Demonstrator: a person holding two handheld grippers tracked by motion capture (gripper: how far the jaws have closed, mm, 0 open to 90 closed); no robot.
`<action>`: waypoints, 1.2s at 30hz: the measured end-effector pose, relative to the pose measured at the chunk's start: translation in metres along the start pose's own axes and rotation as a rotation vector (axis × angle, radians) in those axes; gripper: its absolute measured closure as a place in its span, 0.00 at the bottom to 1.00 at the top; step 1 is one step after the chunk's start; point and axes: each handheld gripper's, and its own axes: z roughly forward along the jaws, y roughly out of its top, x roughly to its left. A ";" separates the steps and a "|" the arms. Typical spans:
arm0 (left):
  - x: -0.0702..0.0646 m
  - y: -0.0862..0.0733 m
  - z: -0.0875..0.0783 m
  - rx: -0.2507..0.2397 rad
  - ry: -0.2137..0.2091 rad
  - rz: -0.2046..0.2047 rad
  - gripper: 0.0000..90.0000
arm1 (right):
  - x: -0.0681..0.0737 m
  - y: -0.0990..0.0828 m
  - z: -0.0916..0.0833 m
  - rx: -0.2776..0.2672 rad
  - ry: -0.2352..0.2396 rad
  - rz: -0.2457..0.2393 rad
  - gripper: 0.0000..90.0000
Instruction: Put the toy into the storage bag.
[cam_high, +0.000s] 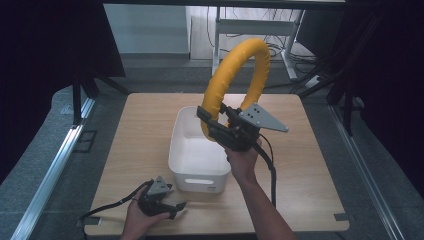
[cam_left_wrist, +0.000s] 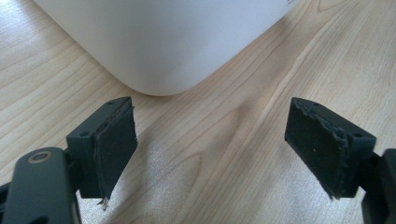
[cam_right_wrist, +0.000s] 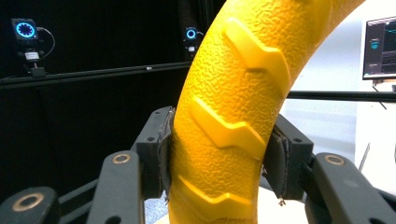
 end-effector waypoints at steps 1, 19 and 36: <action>0.000 0.000 0.000 0.000 0.000 0.000 0.19 | 0.002 0.000 0.002 -0.006 0.004 0.002 0.55; 0.000 0.000 -0.001 -0.004 -0.006 0.000 0.19 | 0.022 -0.011 0.017 -0.008 0.029 0.010 0.54; 0.000 0.000 0.000 -0.003 -0.007 0.000 0.19 | 0.047 -0.029 0.030 -0.002 0.062 0.030 0.54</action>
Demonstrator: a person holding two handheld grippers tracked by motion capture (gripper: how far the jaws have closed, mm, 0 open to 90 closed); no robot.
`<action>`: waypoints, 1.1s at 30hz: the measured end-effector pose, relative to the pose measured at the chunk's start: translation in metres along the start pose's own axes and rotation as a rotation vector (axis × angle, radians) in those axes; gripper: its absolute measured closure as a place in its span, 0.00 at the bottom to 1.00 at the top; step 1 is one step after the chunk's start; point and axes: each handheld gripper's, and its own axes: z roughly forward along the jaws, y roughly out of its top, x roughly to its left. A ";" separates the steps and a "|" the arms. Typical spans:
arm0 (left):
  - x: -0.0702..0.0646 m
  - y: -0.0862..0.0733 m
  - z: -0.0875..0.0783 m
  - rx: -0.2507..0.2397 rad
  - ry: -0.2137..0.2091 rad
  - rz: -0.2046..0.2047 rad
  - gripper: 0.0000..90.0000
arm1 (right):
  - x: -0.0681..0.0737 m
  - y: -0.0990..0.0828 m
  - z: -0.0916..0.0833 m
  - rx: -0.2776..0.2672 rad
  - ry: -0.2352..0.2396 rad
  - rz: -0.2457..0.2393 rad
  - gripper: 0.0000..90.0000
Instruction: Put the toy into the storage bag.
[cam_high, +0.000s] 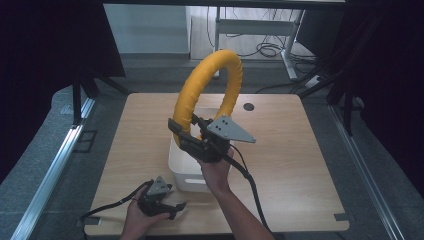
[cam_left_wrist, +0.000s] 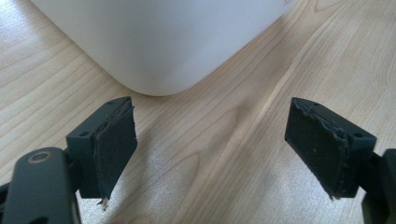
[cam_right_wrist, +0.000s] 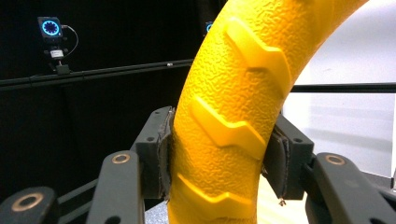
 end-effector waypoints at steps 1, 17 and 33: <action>0.000 0.000 0.000 0.000 -0.001 -0.001 0.19 | 0.001 -0.001 0.000 0.000 0.000 0.000 0.54; 0.000 0.000 0.001 0.004 -0.005 0.000 0.19 | 0.016 -0.023 0.008 0.002 -0.005 0.017 0.54; 0.000 -0.001 0.002 0.007 -0.008 0.000 0.19 | 0.019 -0.041 0.009 0.005 -0.031 0.035 0.54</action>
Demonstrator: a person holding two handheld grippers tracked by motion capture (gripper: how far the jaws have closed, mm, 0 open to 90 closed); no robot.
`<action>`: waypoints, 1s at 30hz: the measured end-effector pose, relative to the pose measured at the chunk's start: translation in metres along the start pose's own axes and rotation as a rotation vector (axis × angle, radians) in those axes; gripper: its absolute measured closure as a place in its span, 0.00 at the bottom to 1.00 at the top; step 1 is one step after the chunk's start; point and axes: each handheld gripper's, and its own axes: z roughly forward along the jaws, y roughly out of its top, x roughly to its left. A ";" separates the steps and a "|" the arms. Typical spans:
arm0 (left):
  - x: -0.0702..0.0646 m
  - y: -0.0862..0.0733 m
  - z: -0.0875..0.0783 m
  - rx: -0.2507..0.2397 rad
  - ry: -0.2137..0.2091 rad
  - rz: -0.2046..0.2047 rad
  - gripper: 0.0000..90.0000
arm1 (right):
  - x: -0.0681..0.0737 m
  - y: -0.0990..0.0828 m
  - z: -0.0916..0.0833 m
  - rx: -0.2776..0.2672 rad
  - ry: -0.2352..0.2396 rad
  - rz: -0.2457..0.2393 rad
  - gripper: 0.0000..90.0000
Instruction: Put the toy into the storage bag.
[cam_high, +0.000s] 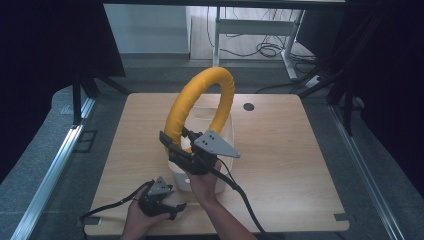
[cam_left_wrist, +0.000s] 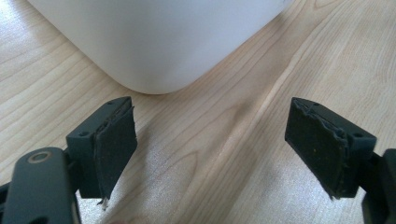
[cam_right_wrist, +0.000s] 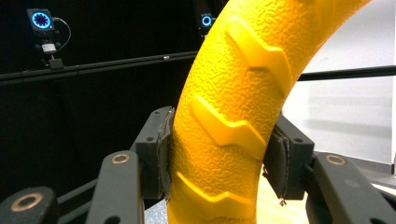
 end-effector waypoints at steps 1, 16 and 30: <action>0.000 0.000 0.000 -0.001 0.000 -0.001 0.19 | 0.000 -0.001 0.000 0.002 -0.001 0.002 0.54; 0.000 0.000 0.001 -0.004 -0.002 -0.004 0.19 | -0.003 -0.022 0.003 0.042 -0.021 0.021 0.54; -0.001 -0.001 0.002 -0.002 -0.002 -0.005 0.19 | -0.007 -0.037 0.005 0.084 -0.030 0.038 0.54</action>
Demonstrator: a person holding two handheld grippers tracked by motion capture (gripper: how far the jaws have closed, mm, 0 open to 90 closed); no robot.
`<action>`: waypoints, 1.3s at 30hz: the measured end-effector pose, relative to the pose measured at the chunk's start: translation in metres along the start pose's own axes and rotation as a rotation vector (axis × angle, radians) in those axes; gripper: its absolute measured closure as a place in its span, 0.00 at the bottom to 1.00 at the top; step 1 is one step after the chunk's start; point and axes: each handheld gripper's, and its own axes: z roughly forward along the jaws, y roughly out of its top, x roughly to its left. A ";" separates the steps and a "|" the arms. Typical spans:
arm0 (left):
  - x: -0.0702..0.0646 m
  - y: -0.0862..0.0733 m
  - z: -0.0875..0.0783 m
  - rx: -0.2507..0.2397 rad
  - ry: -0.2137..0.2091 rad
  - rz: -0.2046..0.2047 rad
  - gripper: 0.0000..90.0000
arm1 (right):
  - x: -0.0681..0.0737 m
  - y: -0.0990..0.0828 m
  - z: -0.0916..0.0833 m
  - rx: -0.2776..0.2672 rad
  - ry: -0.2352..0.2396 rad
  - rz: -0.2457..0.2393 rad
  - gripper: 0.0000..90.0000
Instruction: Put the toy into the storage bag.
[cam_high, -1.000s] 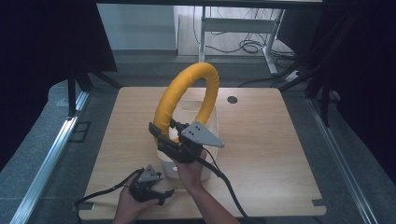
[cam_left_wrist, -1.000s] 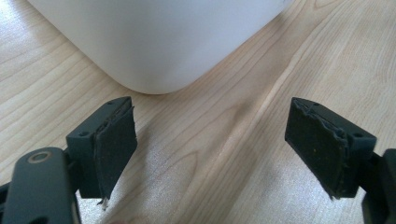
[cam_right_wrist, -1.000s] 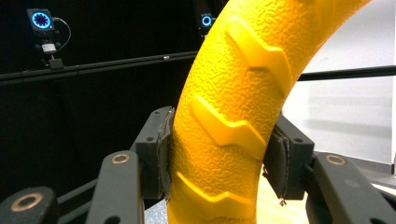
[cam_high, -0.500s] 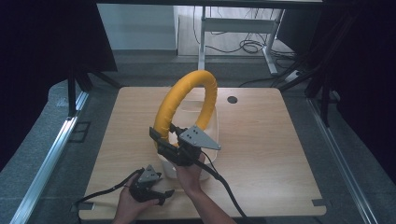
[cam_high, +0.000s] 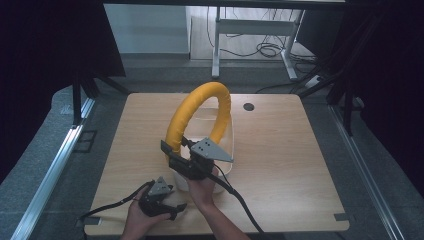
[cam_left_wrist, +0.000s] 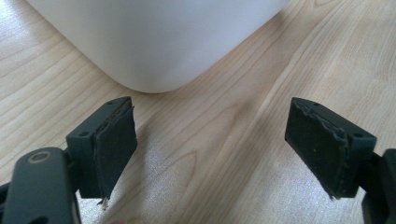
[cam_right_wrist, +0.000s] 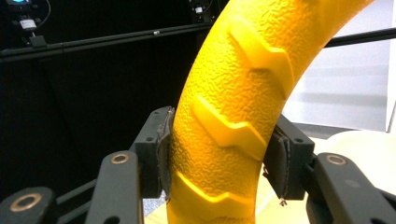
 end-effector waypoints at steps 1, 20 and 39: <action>0.000 0.000 0.000 0.000 0.000 0.000 0.19 | 0.000 -0.002 0.001 0.002 -0.002 -0.003 0.54; 0.000 0.000 0.000 0.005 0.001 0.001 0.19 | 0.001 -0.014 -0.002 0.052 -0.019 -0.022 0.54; 0.000 0.000 0.001 0.005 -0.001 -0.003 0.19 | 0.000 -0.021 -0.005 0.082 -0.021 -0.023 0.55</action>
